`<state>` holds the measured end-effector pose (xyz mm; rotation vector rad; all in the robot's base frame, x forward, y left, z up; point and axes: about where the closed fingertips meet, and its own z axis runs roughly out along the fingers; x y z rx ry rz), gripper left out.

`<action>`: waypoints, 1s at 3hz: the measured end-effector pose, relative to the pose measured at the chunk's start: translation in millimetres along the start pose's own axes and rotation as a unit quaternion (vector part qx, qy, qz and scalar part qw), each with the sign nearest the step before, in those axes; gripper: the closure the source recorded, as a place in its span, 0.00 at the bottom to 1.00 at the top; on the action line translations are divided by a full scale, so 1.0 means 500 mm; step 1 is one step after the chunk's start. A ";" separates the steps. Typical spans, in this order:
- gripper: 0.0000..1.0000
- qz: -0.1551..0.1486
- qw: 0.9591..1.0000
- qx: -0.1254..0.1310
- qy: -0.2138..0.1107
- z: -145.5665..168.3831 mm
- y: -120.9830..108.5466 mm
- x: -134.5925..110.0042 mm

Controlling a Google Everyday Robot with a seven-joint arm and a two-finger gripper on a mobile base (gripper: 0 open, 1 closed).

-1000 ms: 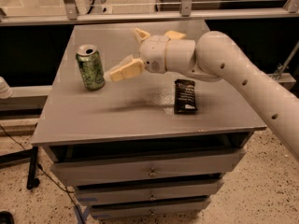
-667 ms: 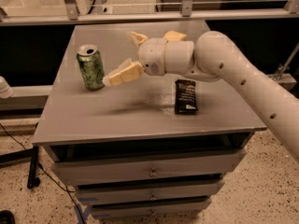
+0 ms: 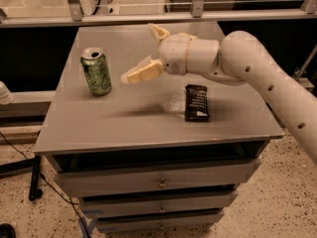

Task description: Place green can upright

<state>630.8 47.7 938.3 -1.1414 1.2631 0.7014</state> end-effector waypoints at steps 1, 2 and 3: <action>0.00 -0.083 0.995 0.054 0.003 -0.122 -0.096 -0.042; 0.00 -0.154 0.984 0.093 0.009 -0.257 -0.192 -0.100; 0.00 -0.170 0.978 0.124 -0.004 -0.317 -0.242 -0.154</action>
Offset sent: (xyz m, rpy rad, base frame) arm 0.0501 -0.2630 0.1676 -0.1243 -0.5134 -0.2840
